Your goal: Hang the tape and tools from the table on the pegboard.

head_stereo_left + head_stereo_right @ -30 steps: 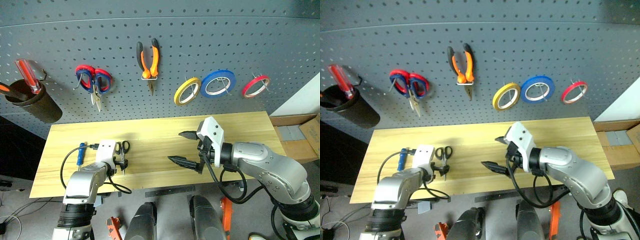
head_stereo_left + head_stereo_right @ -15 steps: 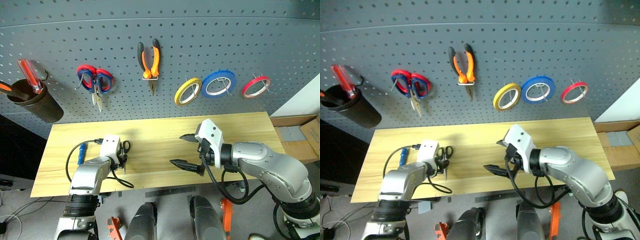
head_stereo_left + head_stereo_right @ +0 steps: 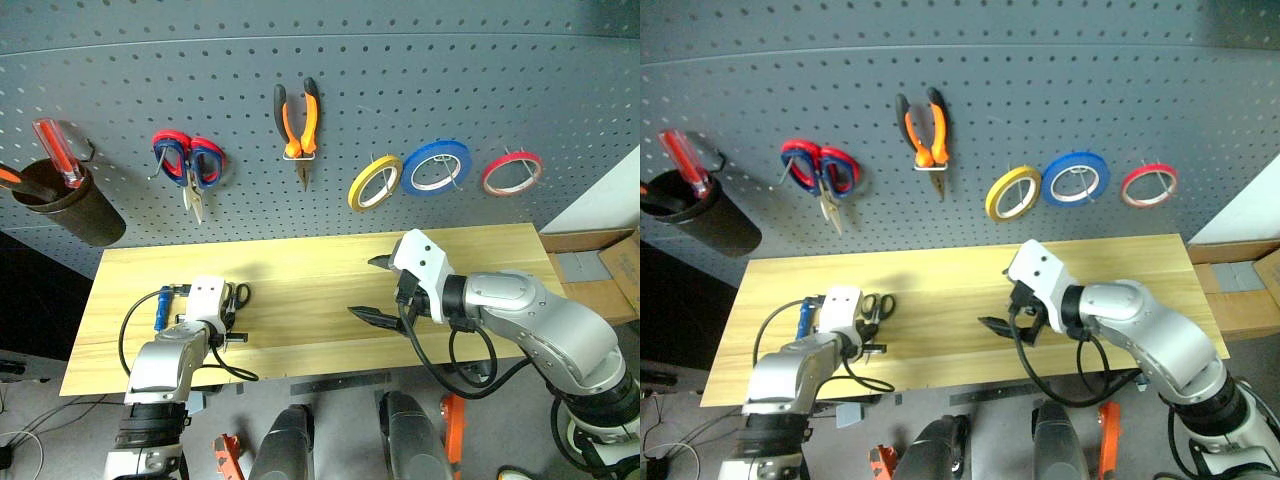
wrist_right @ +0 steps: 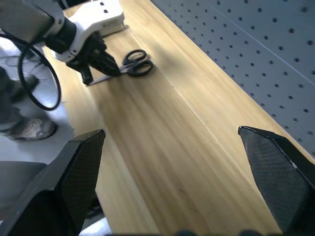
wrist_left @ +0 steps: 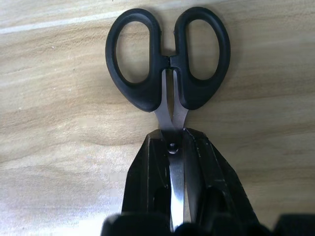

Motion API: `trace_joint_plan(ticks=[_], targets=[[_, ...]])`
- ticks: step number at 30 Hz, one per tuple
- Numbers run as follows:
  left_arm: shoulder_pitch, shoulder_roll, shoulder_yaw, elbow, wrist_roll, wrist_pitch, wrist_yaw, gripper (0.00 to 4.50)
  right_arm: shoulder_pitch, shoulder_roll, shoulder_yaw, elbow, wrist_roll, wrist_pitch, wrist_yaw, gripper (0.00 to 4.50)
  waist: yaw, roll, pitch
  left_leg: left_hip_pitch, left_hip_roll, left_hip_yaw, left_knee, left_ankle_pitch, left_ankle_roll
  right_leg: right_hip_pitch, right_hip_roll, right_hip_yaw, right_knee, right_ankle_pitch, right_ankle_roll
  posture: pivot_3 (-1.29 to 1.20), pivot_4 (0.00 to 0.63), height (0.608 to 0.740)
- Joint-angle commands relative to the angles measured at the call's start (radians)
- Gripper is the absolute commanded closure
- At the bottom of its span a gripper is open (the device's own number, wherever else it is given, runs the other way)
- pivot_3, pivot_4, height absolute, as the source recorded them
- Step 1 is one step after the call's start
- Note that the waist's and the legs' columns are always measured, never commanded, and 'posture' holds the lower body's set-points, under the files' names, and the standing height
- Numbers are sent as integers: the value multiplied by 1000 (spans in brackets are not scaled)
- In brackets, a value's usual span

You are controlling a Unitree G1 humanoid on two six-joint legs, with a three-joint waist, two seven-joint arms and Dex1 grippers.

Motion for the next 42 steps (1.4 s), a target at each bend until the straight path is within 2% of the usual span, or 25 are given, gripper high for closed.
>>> trace_joint_plan(ticks=[1, 6, 12, 15, 19, 33, 39, 42], targets=[[62, -15, 34, -81, -14, -12, -3, 4389, -12, -1, -17, -31, 1, -73, 48, 0, 0, 0, 0, 0, 0, 0, 0, 0, 0, 0, 0, 0, 0, 0, 0, -97, 313, 740], [152, -8, 23, -207, -27, -74, -41, 4389, 1, -13, -4, -10, -62, -236, 119, 0, 3, -1, 1, -2, 0, 0, 0, 0, 0, -1, -1, 0, -1, 0, 0, -89, 313, 740], [255, -48, 45, -318, 0, -488, -56, 4389, -8, 13, -40, 39, -60, -329, 168, 0, 11, -2, 1, -2, 4, 0, -1, 0, 0, -1, -1, -1, -2, 0, 0, -73, 312, 740], [309, -24, 28, -376, 76, -698, -52, 4389, -8, 20, -60, 48, -56, -357, 178, 0, 12, -2, 1, -2, 5, 0, -1, 0, 0, -1, -1, -1, -3, 0, 0, -66, 309, 740], [342, -42, 49, -444, 92, -784, -31, 4389, -12, 36, -82, 55, -49, -392, 191, 0, 14, -2, 1, -2, 5, 0, -2, 0, 0, -1, -1, -1, -5, 0, 0, -54, 304, 740], [295, -47, 86, -628, 86, -803, -4, 4389, -29, 45, -87, 183, -146, -525, 215, 0, 17, -2, 1, -3, 0, 0, -2, -1, 1, -1, -1, -2, -5, 0, 0, -8, 279, 740], [269, -76, 103, -671, 89, -755, 38, 4389, -21, 38, -84, 201, -163, -538, 235, 0, 23, -2, 1, -3, -1, 0, -2, -1, 0, -1, -1, -2, -5, 0, 0, -1, 269, 740], [245, -91, 157, -672, 68, -703, 73, 4389, -28, 43, -87, 203, -164, -531, 242, 0, 27, -2, 1, -3, -1, 0, -2, 0, 0, -1, 0, -2, -4, 0, 0, 0, 267, 740]])
